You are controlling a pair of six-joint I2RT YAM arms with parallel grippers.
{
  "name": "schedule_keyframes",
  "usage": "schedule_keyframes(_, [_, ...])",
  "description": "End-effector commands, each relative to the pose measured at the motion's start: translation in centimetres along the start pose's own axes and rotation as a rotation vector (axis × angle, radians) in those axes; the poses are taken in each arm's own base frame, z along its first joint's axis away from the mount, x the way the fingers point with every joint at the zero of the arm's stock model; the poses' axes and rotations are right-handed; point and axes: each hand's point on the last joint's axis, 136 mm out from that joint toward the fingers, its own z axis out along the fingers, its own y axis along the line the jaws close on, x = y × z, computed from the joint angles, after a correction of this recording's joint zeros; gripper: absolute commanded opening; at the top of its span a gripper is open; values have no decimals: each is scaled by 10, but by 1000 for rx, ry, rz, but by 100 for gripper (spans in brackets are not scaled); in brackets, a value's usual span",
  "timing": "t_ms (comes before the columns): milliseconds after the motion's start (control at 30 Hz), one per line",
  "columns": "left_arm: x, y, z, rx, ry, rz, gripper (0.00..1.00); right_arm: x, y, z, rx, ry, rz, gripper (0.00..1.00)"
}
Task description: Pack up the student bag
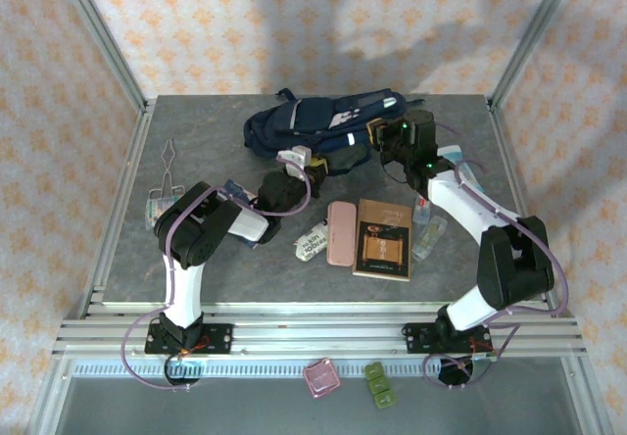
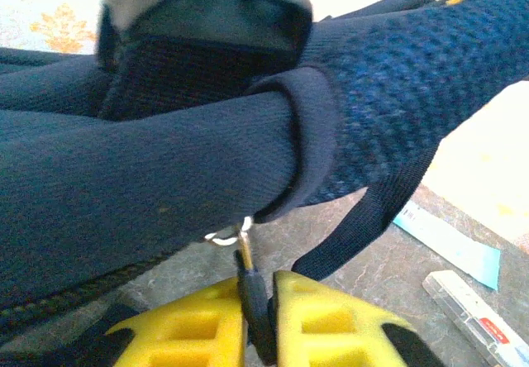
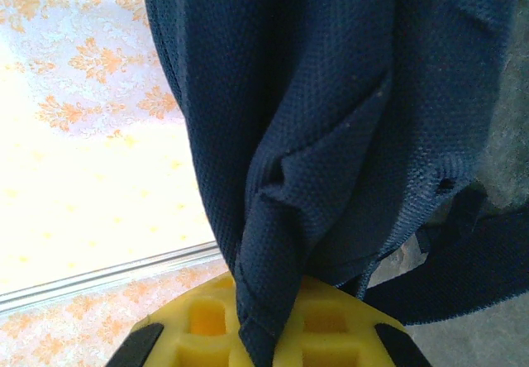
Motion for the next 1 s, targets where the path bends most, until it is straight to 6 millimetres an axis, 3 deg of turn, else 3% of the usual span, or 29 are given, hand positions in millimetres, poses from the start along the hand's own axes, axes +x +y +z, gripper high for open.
schedule_keyframes(0, [-11,7,-5,-27,-26,25,0,13,50,-7,-162,48,-33,0])
schedule_keyframes(333, [-6,34,-20,-123,84,-59,0,5,33,-7,-123,30,-55,0])
schedule_keyframes(733, [22,46,-66,-199,324,-38,0,-36,-44,-16,11,-29,-47,0])
schedule_keyframes(967, [40,52,-93,-251,451,2,0,-69,-74,2,84,-48,-78,0])
